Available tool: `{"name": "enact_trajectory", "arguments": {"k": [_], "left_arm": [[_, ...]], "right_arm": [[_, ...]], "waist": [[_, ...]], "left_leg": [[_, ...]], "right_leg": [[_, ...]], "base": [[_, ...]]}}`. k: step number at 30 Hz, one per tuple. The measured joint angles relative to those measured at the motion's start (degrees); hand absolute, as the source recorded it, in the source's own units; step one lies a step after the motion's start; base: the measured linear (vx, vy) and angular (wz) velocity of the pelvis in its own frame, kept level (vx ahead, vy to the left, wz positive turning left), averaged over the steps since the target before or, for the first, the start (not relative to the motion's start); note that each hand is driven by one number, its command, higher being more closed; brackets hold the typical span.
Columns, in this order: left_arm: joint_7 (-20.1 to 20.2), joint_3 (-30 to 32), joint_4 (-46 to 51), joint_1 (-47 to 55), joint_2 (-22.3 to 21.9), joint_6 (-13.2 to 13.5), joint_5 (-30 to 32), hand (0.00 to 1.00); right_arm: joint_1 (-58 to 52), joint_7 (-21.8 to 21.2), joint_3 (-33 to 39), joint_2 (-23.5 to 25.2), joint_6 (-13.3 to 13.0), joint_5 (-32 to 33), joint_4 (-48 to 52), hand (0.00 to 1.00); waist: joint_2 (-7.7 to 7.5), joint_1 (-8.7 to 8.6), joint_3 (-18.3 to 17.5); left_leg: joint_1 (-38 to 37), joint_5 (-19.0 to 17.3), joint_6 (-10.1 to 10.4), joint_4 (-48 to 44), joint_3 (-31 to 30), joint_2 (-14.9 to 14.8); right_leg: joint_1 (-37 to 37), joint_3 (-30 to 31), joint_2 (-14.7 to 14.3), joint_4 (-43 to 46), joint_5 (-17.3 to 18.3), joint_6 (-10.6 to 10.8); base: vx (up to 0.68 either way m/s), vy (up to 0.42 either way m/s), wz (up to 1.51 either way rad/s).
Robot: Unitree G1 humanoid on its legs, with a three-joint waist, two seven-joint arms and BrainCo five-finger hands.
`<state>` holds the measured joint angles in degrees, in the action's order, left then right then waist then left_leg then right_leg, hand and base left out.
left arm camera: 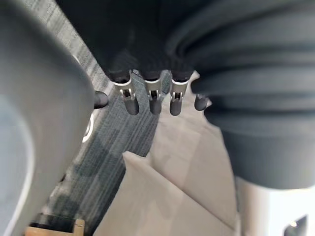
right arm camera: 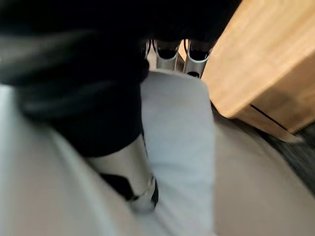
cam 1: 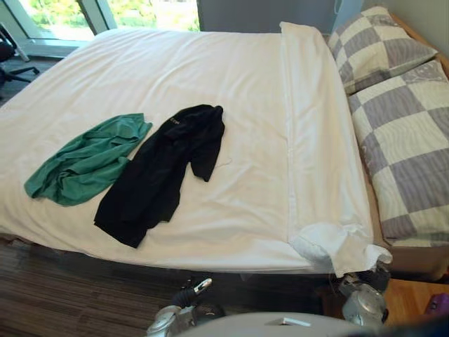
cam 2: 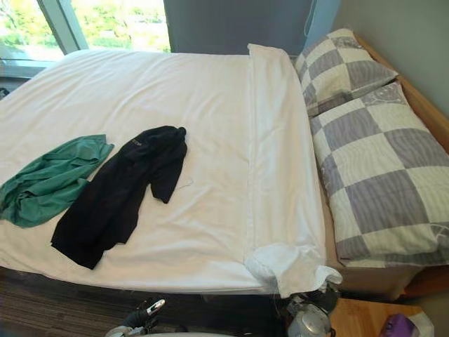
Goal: Tidy the bed and pick cloth on bed and put in laundry
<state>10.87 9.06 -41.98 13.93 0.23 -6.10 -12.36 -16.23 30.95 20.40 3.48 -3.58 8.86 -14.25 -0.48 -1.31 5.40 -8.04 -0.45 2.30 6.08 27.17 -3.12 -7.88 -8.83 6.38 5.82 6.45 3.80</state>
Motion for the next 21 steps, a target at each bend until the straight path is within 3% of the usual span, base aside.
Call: {"name": "enact_trajectory", "arguments": {"k": [2, 6, 9, 15, 19, 20, 21], "left_arm": [[-0.1, 0.0, 0.6, 0.4, -0.1, 0.0, 0.0, 0.00], [-1.5, 0.0, 0.8, 1.2, 0.0, 0.0, -0.3, 0.00], [-2.5, 0.0, 0.9, 1.5, 0.4, 0.1, -0.6, 0.00], [-2.6, -0.5, 0.4, 1.8, 0.6, 0.1, -2.2, 0.00], [-2.6, -2.2, -0.2, 1.6, 1.4, -0.1, -2.3, 0.00], [-2.6, -2.4, -0.3, 1.5, 1.6, -0.8, -2.4, 0.00], [-2.6, -2.7, -0.4, 1.6, 1.8, -1.3, -2.4, 0.00]], "right_arm": [[-0.4, 1.9, 1.4, 0.0, 0.1, 0.0, 5.9, 0.00], [-0.4, 6.0, 12.7, -0.1, 0.1, 0.0, 24.0, 0.00], [-0.1, 6.8, 16.7, -0.5, 0.1, 0.0, 30.7, 0.00], [0.7, 6.3, 19.7, -2.2, 1.0, -0.1, 35.9, 0.00], [4.1, 1.8, 19.4, -4.7, 0.4, 0.1, 37.1, 0.00], [5.5, -2.2, 18.3, -4.9, -0.9, 2.4, 37.8, 1.00], [7.1, -6.2, 16.7, -5.9, -1.5, 6.3, 37.8, 1.00]], "waist": [[0.00, -0.05, -0.2], [-0.43, -1.40, -0.3], [-0.84, -1.57, -1.3], [-0.99, -2.55, -1.4], [-0.72, -3.16, -1.5], [-0.70, -3.45, -1.5], [-0.70, -3.97, -1.5]], "left_leg": [[0.1, -0.1, -0.1, 0.0, 0.6, -0.3], [0.4, -0.5, -0.2, 0.0, 1.2, -0.5], [0.8, -0.6, -0.2, 0.0, 2.1, -0.7], [1.2, -0.4, -0.3, 0.0, 2.3, -0.3], [2.2, 0.1, -0.8, 0.0, 1.8, 0.5], [2.2, 0.3, -1.1, 0.0, 1.3, 0.7], [2.3, 0.5, -1.3, 0.0, 0.6, 0.9]], "right_leg": [[0.8, 0.0, -0.2, 0.6, 0.0, 0.0], [1.7, 0.2, -0.4, 1.1, 0.0, 0.0], [2.7, 0.4, -0.6, 1.1, 0.0, 0.0], [3.4, 1.7, -0.4, 0.9, 0.0, 0.1], [3.6, 1.8, 0.1, -0.4, 0.2, 0.2], [3.5, 1.7, 0.3, -0.8, 0.2, 0.2], [3.5, 1.6, 0.4, -0.9, 0.1, 0.3]], "base": [[-0.02, -0.042, -0.19], [-0.04, -0.042, -0.11], [-0.04, -0.034, -0.20], [-0.02, -0.014, -0.06], [-0.02, 0.005, 0.05], [-0.01, 0.014, 0.18], [-0.01, 0.017, 0.17]]}}
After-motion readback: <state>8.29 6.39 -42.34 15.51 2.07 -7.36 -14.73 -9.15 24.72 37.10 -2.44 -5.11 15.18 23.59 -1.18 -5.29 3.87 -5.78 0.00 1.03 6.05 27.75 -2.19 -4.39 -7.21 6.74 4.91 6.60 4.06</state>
